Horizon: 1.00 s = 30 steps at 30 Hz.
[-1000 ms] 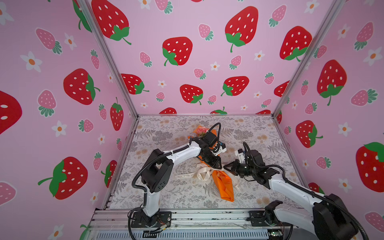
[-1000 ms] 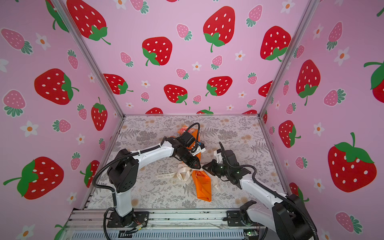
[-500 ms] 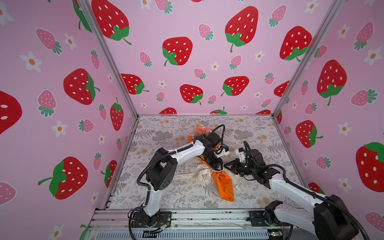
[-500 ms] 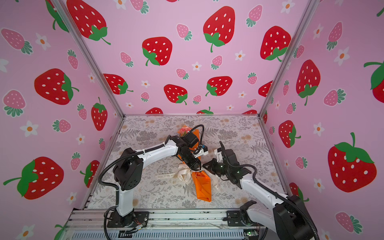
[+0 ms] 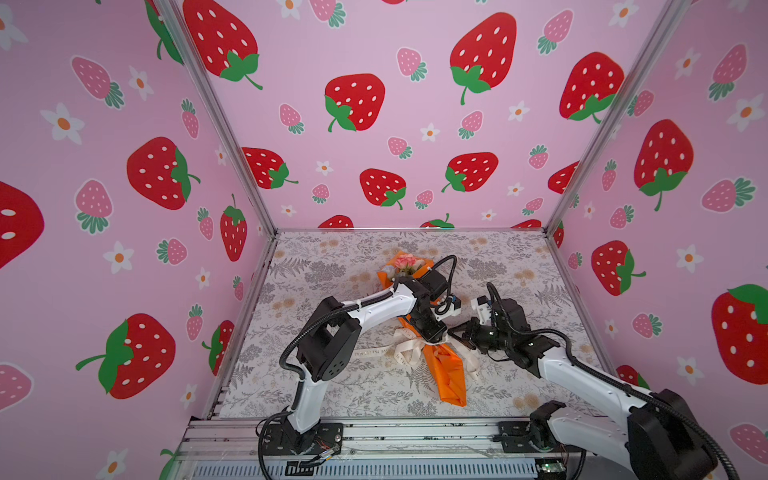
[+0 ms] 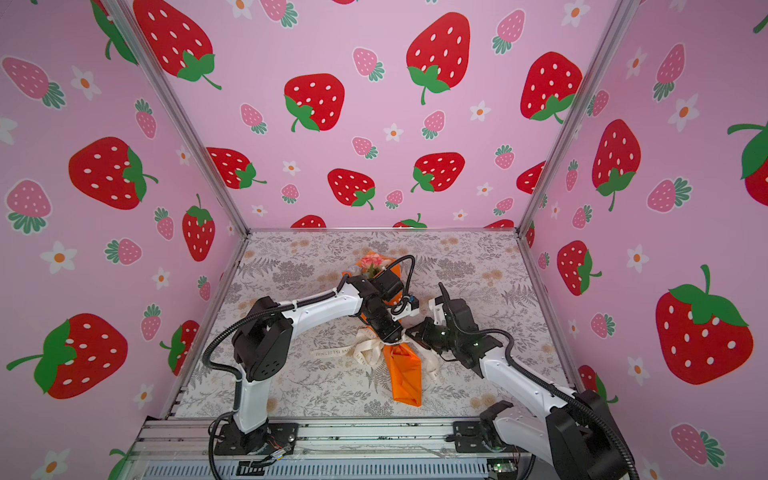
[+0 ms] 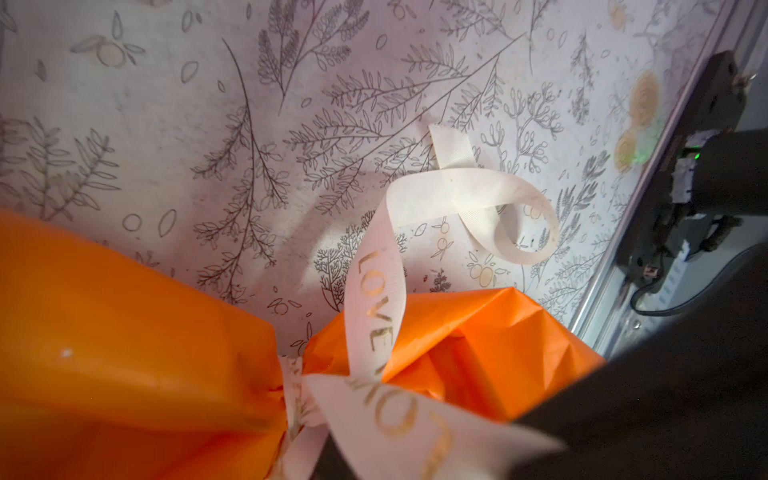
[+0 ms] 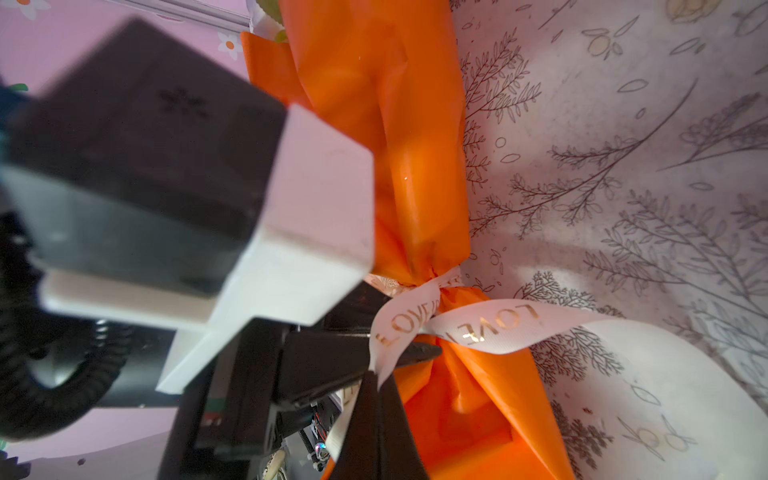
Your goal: Tie the bouquet of fake flowers
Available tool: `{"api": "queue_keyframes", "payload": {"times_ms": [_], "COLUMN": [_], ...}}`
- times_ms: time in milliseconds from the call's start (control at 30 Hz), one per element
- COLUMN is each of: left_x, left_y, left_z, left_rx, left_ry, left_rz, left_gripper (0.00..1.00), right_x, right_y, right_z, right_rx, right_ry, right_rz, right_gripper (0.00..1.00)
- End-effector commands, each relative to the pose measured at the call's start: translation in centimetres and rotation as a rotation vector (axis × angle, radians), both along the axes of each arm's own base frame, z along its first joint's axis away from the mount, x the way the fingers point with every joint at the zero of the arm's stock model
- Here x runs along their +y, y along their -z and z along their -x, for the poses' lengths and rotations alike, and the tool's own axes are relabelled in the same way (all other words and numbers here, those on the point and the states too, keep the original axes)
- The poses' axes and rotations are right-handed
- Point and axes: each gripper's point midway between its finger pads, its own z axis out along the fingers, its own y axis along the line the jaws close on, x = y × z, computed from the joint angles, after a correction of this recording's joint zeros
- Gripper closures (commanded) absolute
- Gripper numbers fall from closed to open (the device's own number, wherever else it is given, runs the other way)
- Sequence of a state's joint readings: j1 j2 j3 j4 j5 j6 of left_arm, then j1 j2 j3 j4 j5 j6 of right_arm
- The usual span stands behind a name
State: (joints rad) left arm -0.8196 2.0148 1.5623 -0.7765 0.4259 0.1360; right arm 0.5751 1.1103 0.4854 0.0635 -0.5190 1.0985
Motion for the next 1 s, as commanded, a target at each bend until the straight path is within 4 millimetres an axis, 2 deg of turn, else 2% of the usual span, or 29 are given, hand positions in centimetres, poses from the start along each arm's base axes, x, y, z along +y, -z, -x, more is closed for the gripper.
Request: {"api": "queue_keyframes", "payload": {"times_ms": [0, 133, 200, 633, 967], "left_x": [0.3, 0.3, 0.5, 1.4, 2.8], "left_y": [-1.8, -2.7, -3.0, -5.3, -7.7], "left_z": [0.2, 0.1, 0.1, -1.4, -3.7], "left_rx": [-0.045, -0.039, -0.028, 0.076, 0.119], "left_ry": [0.014, -0.015, -0.034, -0.202, -0.401], "left_rz": [0.028, 0.069, 0.09, 0.261, 0.429], "left_gripper": [0.91, 0.93, 0.99, 0.99, 1.0], "right_x": [-0.9, -1.4, -1.5, -1.3, -0.4], "right_y": [0.6, 1.4, 1.5, 1.8, 1.3], "right_z": [-0.2, 0.0, 0.0, -1.0, -3.2], "right_rx": [-0.001, 0.001, 0.001, -0.016, -0.065], "right_ry": [0.028, 0.036, 0.038, 0.022, -0.008], "right_rz": [0.046, 0.082, 0.087, 0.134, 0.193], "right_gripper": [1.0, 1.0, 1.0, 1.0, 0.99]}}
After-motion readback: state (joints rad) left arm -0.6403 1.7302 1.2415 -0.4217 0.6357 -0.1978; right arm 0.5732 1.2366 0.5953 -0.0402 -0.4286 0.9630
